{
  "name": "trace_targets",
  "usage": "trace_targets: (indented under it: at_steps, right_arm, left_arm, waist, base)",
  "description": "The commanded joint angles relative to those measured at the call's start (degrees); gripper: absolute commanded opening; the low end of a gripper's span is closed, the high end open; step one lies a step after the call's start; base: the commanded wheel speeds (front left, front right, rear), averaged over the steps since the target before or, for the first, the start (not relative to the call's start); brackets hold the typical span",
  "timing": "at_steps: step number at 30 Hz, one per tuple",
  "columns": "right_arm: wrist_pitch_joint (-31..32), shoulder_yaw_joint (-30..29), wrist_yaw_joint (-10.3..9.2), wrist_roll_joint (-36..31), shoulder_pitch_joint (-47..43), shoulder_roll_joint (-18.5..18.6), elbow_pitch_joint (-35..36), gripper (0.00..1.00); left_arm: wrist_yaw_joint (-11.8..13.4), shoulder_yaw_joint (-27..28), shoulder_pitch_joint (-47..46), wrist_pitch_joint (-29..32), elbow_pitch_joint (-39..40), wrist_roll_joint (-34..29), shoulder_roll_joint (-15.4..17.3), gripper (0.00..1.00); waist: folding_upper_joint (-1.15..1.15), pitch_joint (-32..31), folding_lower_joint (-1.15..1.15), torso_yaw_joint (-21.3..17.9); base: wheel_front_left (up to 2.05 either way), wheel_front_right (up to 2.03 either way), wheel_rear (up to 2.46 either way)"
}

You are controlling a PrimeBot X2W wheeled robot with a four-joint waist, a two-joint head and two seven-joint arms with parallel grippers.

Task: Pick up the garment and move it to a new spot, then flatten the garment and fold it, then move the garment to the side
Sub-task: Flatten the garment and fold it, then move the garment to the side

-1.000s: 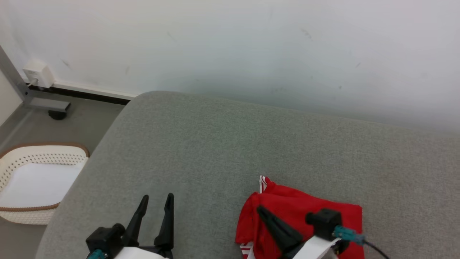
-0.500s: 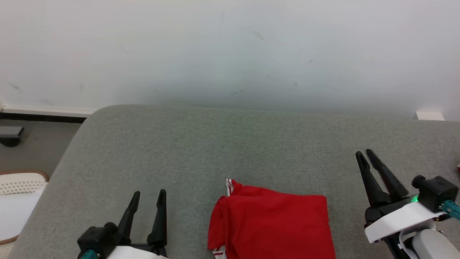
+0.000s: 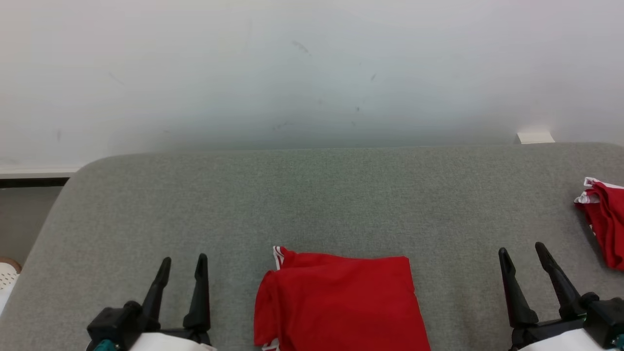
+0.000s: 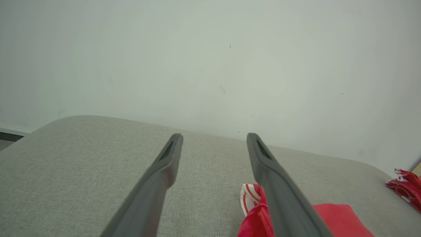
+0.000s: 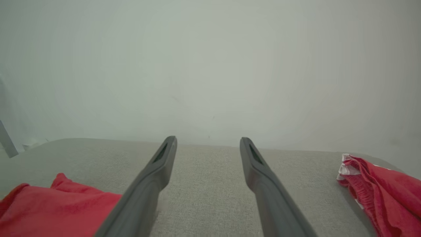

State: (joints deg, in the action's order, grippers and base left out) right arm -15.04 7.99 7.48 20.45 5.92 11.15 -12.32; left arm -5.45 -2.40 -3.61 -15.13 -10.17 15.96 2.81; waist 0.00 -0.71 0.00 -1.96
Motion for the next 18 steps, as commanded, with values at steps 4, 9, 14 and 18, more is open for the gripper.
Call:
trace_targets:
  at_steps: [4,9,14,18]
  right_arm:
    - [-0.12,-1.58,-0.01,-2.27,-2.45,-2.07,1.1,1.0]
    - [-0.12,-2.02,-0.01,-2.59,-2.79,-3.13,1.37,1.0]
    - [-0.12,-2.11,-0.01,-2.56,-2.16,-2.88,0.82,1.0]
    - [-0.12,-1.18,-0.01,-1.62,-1.86,-2.62,-0.03,1.0]
  left_arm:
    - [-0.44,0.59,0.96,0.05,-0.5,-0.36,0.22,1.0]
    - [-0.61,0.73,1.1,0.04,-1.02,-0.91,0.22,1.0]
    - [-0.77,0.17,0.72,0.04,-1.19,-0.52,0.21,1.0]
    - [-0.73,-0.36,0.51,0.05,-1.12,-0.19,0.22,1.0]
  waist:
    - [0.0,0.23,0.0,-0.49]
    - [0.0,0.46,0.0,-0.48]
    - [0.0,0.54,0.0,0.19]
    - [0.0,0.46,0.0,1.01]
  base:
    - [0.0,0.0,0.0]
    - [0.0,0.0,0.0]
    - [0.0,0.0,0.0]
    - [0.0,0.0,0.0]
